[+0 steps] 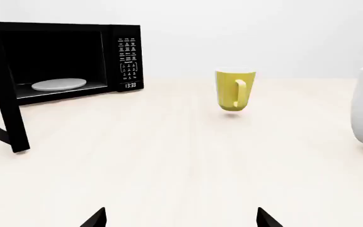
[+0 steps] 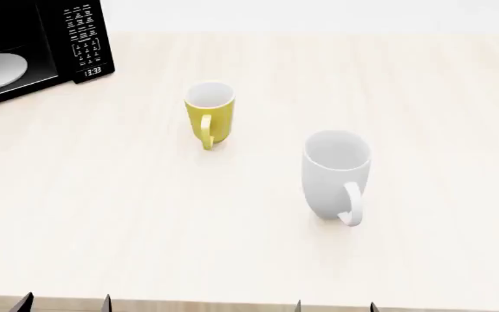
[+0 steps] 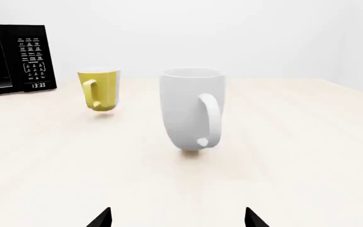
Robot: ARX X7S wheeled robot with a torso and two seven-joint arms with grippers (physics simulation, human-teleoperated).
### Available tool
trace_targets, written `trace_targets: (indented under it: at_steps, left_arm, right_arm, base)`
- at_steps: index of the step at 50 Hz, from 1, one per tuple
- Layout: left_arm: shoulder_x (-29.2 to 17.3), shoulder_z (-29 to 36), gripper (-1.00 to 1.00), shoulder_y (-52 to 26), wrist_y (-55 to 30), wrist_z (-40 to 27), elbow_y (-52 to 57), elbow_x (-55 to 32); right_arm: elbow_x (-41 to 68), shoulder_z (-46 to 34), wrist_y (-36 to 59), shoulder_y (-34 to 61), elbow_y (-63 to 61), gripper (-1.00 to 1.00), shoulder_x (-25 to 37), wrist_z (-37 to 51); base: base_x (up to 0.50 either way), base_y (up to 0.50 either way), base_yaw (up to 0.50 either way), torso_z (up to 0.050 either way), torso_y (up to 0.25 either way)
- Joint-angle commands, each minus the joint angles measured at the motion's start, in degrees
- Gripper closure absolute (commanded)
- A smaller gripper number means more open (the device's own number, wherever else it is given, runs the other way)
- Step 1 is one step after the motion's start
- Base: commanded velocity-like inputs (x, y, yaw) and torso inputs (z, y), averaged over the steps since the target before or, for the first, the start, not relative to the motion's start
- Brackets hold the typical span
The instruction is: Close the microwave.
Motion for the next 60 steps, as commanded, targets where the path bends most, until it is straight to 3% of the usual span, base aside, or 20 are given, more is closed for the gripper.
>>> trace_targets:
  at_steps: [1,25,38,53,60]
  left_arm:
    - [-1.0,1.5,-1.0,0.1,-0.9,-0.3,0.3,-0.9]
    - [-3.9,4.6,-1.0,-0.3,0.7,-4.1,-0.5,-3.0]
    - [-6.8,1.4,-1.0,3.9,17.3,-14.4,25.1,11.1]
    - [-7.0,1.5,-1.0,4.9,17.0,-16.5,29.6,11.0]
    - [-7.3,2.2,-1.0,5.1,16.0,-16.7,29.8,10.6]
  right_arm:
    - [1.1,-1.2,-0.6,-0.1,0.1,-1.0,0.8,0.9]
    - [4.5,-4.5,-0.6,0.1,-0.1,-1.0,3.8,4.4]
    - [-0.7,-0.4,-27.4,-1.1,-18.5,-1.0,5.0,11.5]
    - [-5.1,-0.4,-26.1,-1.1,-22.2,-1.0,5.1,14.8]
    - [-8.1,-1.5,-26.6,-1.8,-22.1,-1.0,5.4,15.7]
  base:
    - [0.0,0.0,0.0,0.0,0.0]
    - [0.0,0.0,0.0,0.0,0.0]
    - [0.0,0.0,0.0,0.0,0.0]
    - [0.0,0.0,0.0,0.0,0.0]
    - [0.0,0.5,0.0,0.0,0.0]
